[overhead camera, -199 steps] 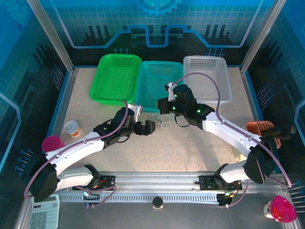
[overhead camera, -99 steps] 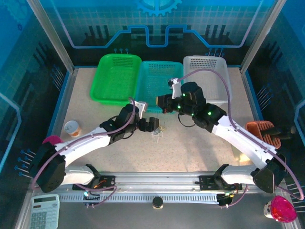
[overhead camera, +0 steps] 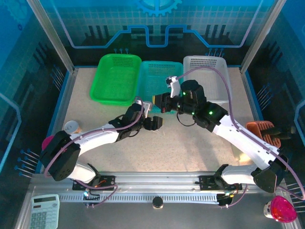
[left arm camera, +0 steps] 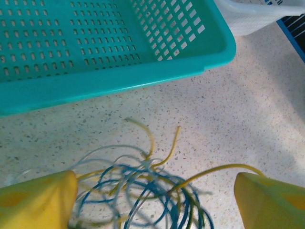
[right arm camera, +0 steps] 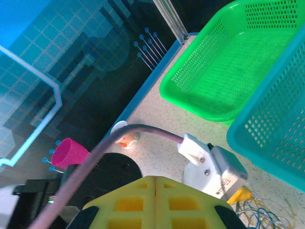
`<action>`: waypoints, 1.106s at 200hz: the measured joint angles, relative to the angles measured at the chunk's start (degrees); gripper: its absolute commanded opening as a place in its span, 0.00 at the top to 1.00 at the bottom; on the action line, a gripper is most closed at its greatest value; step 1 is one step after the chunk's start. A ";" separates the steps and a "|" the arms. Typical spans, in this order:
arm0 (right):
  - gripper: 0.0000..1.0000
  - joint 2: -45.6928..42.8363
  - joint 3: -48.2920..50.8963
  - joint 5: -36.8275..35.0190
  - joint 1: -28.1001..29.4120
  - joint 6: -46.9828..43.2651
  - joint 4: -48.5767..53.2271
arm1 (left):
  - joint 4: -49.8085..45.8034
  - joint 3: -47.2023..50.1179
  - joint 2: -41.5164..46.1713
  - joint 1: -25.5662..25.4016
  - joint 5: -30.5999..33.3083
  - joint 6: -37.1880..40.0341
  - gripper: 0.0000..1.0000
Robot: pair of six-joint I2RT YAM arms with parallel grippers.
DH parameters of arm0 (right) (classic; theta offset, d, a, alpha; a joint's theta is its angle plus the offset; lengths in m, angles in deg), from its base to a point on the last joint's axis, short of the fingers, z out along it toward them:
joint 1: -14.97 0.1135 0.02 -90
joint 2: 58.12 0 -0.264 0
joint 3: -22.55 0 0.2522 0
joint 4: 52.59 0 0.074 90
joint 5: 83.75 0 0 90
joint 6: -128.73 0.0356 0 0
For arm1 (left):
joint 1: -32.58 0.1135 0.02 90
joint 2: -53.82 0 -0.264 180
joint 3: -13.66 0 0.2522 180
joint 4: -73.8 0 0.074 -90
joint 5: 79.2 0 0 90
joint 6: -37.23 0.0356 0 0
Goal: Untangle the cables
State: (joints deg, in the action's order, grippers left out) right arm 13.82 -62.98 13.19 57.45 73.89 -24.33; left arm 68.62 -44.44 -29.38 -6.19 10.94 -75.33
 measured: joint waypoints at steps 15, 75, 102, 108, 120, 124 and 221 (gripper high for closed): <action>1.00 0.00 -0.66 0.33 0.02 0.39 0.04 | 0.83 0.09 -0.87 -0.02 -0.42 0.17 0.30; 1.00 -0.09 -5.62 0.63 -0.07 0.37 0.28 | 5.40 4.96 -1.68 -0.02 -1.07 -0.46 0.38; 1.00 -0.50 -7.63 0.76 -0.72 0.37 0.33 | 7.23 7.69 -2.21 -0.02 -1.07 -1.53 0.38; 1.00 -0.63 -7.91 0.90 -1.09 0.42 0.26 | 7.39 8.17 -2.34 -0.02 -1.07 -1.70 0.38; 1.00 -1.01 -8.39 1.29 -2.19 0.68 0.00 | 7.78 8.96 -2.56 -0.02 -1.07 -2.05 0.38; 1.00 -1.20 -8.50 1.55 -2.82 0.90 -0.17 | 7.89 9.16 -2.67 -0.02 -1.07 -2.19 0.38; 1.00 -2.80 -13.18 6.38 -10.29 6.03 -4.02 | 10.84 12.00 -4.85 -0.09 -1.07 -3.98 0.41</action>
State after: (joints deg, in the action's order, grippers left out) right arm 11.03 -76.16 19.57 47.16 79.92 -28.35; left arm 79.46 -32.44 -34.23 -6.27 9.87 -79.31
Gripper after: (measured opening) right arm 0.055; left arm 0.598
